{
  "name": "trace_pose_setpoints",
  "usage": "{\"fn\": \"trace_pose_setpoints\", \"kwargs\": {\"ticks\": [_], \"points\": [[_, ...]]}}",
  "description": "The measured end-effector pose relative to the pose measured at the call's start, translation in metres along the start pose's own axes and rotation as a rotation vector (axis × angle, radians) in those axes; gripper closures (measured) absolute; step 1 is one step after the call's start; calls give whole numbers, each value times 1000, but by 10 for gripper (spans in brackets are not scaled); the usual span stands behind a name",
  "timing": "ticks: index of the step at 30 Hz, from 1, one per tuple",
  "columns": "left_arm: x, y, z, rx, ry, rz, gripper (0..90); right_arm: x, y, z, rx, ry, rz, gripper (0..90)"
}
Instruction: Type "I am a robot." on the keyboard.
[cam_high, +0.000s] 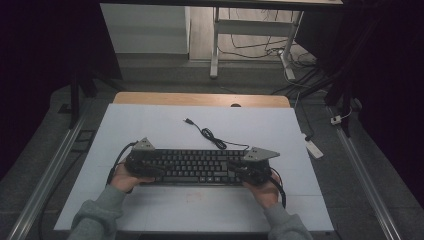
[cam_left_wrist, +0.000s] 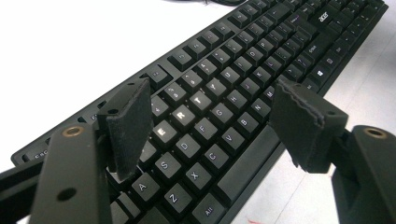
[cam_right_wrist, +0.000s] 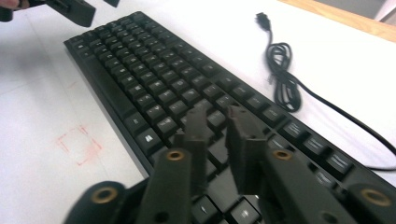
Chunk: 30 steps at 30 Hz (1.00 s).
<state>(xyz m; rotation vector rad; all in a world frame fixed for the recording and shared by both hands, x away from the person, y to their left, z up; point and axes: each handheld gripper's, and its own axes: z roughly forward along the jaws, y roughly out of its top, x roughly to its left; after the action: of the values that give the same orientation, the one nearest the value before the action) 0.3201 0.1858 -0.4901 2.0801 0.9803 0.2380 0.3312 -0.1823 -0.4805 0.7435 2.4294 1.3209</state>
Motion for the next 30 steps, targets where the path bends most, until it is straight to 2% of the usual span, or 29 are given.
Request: {"fn": "trace_pose_setpoints", "kwargs": {"ticks": [4, 20, 30], "points": [[0, 0, 0, 1, 1, 0, 302, 3, 4, 7, 13, 19, -15, 892], [1, 0, 1, 6, 0, 2, 302, 19, 20, 55, 57, 76, -44, 894], [0, 0, 2, 8, 0, 7, 302, 21, 27, 80, 85, 76, -55, 892]]}}
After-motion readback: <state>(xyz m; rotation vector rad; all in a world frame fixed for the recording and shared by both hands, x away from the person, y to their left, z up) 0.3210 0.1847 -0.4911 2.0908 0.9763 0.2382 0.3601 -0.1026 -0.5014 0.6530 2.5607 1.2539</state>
